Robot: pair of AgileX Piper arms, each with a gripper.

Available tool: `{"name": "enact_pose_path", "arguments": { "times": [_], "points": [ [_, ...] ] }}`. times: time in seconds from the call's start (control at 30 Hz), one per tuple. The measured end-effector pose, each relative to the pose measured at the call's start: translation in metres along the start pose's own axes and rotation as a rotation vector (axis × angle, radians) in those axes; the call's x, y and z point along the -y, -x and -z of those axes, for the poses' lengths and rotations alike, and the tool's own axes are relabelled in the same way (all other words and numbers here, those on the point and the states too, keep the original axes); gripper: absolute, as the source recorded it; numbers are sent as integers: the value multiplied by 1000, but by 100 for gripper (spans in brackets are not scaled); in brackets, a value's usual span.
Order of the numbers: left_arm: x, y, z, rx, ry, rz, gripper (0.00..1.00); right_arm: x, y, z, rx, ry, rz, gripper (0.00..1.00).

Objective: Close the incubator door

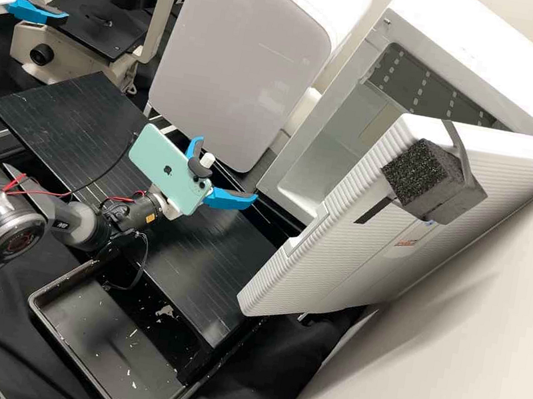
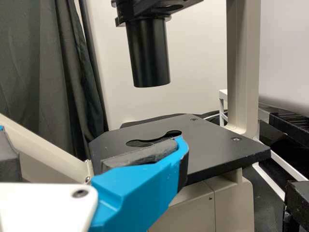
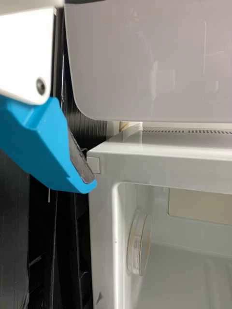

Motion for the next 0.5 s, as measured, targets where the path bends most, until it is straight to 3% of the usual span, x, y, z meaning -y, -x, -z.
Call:
{"name": "enact_pose_path", "arguments": {
  "times": [0.37, 0.5],
  "points": [
    [0, 0, 0, 0, 0, 0, 100, -1, 4, -1, 2, 0, -2, 100],
    [0, 0, 0, 0, 0, 0, 100, -10, 22, -5, 10, 3, -42, 100]
  ]
}}
